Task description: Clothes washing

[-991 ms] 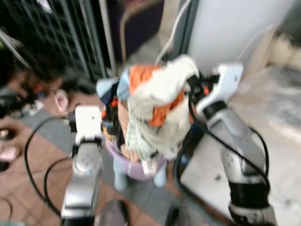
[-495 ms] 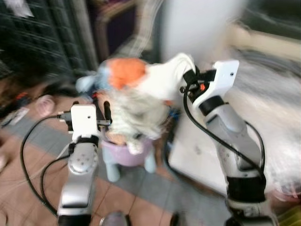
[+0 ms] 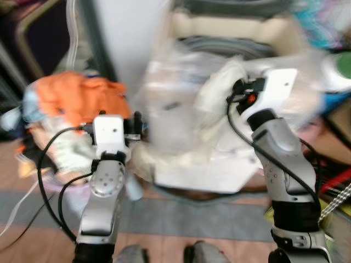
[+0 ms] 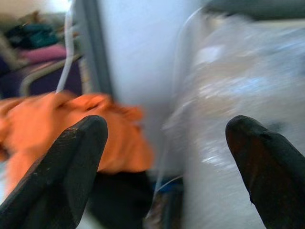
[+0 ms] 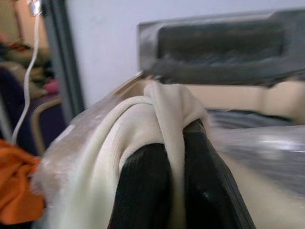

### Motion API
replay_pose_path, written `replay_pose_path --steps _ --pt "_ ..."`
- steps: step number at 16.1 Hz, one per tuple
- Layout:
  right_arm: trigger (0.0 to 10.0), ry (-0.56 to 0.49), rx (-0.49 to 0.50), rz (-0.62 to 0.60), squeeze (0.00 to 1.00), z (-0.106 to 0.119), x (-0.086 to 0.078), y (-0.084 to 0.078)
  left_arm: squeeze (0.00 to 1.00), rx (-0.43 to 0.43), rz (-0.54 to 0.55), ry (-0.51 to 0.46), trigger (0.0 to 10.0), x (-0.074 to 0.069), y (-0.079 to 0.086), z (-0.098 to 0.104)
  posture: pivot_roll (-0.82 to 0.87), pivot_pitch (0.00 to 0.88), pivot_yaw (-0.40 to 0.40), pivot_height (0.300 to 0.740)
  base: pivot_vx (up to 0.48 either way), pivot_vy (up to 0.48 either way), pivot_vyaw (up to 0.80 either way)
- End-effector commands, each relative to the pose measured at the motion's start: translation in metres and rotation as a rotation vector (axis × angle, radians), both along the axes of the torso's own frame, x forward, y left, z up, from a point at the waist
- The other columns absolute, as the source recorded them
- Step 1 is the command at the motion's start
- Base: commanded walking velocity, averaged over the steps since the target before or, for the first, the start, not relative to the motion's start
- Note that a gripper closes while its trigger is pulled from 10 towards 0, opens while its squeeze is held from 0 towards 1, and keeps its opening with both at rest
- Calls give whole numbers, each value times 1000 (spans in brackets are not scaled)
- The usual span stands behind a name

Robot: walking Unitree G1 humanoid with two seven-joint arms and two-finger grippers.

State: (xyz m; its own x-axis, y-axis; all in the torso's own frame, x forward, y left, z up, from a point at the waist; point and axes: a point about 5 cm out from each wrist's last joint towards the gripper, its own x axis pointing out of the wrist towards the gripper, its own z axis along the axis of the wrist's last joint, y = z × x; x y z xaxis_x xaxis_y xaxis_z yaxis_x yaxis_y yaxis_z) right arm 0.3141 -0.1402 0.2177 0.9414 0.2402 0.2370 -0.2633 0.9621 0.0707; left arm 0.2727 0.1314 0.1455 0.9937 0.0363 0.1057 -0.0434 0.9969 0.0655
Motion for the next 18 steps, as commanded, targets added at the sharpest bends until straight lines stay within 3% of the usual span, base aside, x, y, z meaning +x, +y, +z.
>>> replay_pose_path --steps 1,3,5,9,15,18 --pt "10000 -30 10 15 0 7 -2 7 0 4 37 2 10000 -3 12 0 -25 71 41 740 0 0 -800" --pt "10000 -30 5 8 0 5 -5 6 0 -10 34 17 10000 -9 16 -7 -38 71 52 740 0 0 -800" --pt "10000 -42 -62 27 0 3 -8 6 0 -27 23 38 10000 -11 13 -12 -45 72 50 740 127 0 0" --pt "10000 -49 -98 92 0 3 -6 12 0 -24 37 40 10000 -9 15 -13 -44 63 44 740 347 0 0" --pt "10000 -146 -151 152 0 20 4 18 0 -8 24 7 10000 -9 13 -8 -39 52 44 740 471 0 454" --pt "10000 -188 -163 181 0 37 15 19 0 -10 17 9 10000 -8 10 -9 -42 48 41 740 480 0 0"
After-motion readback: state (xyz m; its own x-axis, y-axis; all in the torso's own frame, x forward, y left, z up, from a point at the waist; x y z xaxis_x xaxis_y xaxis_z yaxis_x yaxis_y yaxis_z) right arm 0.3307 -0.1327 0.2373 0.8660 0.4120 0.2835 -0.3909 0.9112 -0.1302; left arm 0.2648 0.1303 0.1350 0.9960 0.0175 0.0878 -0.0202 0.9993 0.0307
